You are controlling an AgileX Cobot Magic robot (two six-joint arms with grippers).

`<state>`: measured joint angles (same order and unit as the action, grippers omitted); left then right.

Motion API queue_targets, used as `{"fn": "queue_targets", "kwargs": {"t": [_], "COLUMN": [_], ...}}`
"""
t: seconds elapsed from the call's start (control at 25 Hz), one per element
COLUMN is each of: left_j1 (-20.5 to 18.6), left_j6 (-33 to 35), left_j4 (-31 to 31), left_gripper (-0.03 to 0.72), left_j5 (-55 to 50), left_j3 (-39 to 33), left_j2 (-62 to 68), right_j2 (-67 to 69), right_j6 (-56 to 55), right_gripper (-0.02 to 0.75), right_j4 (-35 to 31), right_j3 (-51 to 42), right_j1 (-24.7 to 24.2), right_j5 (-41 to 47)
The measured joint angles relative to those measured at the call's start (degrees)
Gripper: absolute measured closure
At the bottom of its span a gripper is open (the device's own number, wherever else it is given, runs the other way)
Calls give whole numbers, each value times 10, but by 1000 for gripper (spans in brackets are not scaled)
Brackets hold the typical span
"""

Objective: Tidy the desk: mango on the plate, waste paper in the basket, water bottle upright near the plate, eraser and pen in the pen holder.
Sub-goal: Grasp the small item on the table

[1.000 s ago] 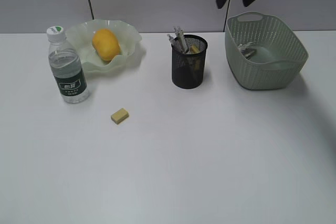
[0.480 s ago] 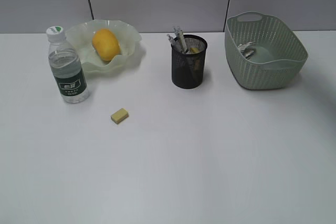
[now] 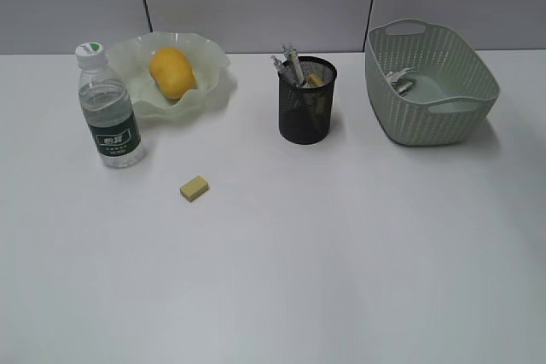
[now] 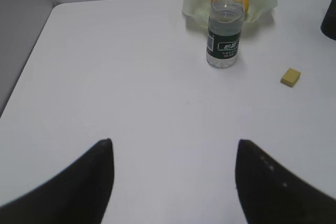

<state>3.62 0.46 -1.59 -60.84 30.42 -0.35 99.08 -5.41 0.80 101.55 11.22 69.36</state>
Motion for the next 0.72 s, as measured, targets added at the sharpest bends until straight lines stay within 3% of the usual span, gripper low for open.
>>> {"fn": "queue_targets", "kwargs": {"t": [0.72], "left_j1": [0], "left_j6": [0], "left_j4": [2], "left_gripper": [141], "left_j5": [0], "left_j3": [0], "left_j2": [0], "right_j2": [-418], "right_j6": [4], "right_gripper": [290], "right_j4": [-37], "right_j3": [-389], "right_j1": [0], "right_j5": [1]}}
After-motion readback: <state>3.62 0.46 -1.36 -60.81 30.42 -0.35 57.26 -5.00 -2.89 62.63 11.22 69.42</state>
